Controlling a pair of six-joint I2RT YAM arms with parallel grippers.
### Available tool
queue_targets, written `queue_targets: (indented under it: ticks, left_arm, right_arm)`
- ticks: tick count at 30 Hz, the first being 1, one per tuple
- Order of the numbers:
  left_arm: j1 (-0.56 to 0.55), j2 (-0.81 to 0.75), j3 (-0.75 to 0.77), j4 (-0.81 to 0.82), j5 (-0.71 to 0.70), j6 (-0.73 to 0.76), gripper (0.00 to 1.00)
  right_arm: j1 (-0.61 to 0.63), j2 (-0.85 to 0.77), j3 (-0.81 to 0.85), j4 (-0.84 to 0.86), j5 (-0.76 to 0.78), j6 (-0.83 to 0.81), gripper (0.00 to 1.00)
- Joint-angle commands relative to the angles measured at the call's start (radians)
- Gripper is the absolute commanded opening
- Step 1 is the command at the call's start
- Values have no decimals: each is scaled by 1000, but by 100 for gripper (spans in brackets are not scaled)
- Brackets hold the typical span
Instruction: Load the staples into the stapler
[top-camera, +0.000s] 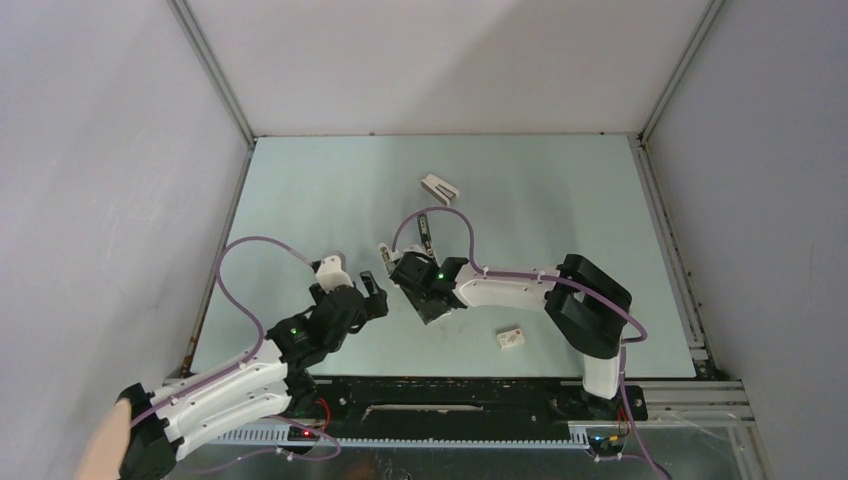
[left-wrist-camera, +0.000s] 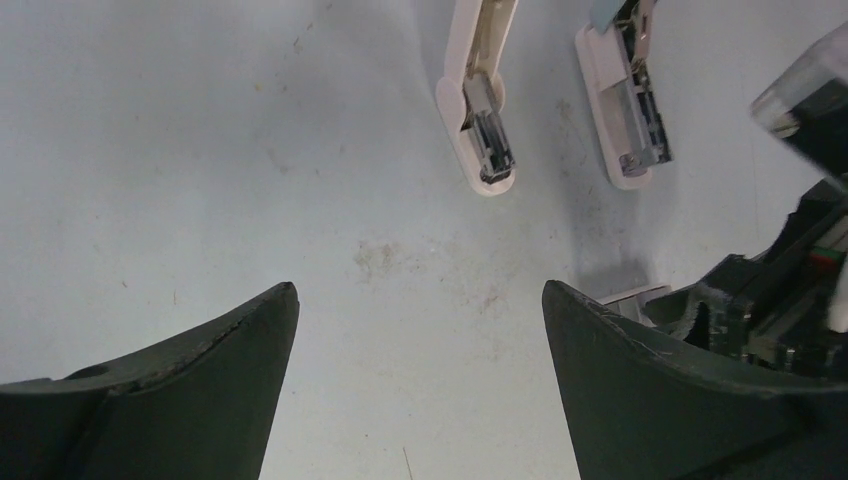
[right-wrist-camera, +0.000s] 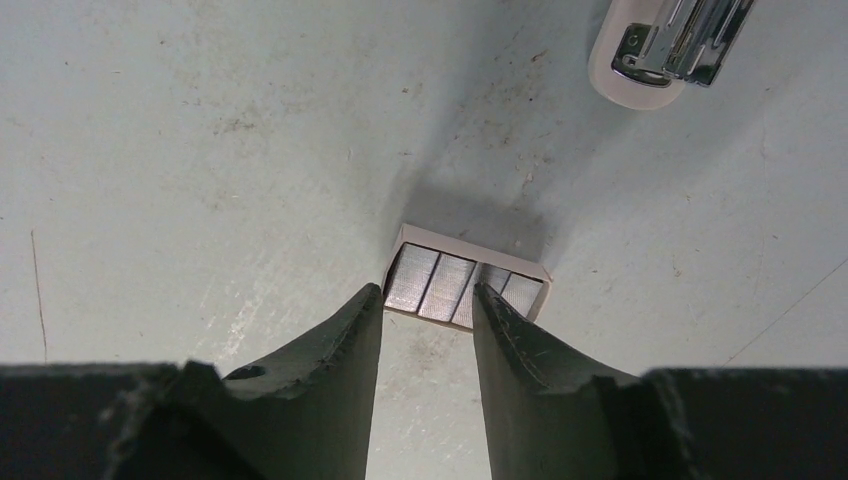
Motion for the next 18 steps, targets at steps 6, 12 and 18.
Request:
queue_targets:
  ticks: [6,12,18]
  left_arm:
    - [1,-45,36,127,-71,210,96]
    - [1,-6,50,94,-85,232,96]
    - [1,23,70,72,-95,253,96]
  right_arm:
    - [5,-65,28,-28,38,0,43]
    - [5,-102,29,-32,49,1,42]
    - [4,-75,28,-30,61,10,37]
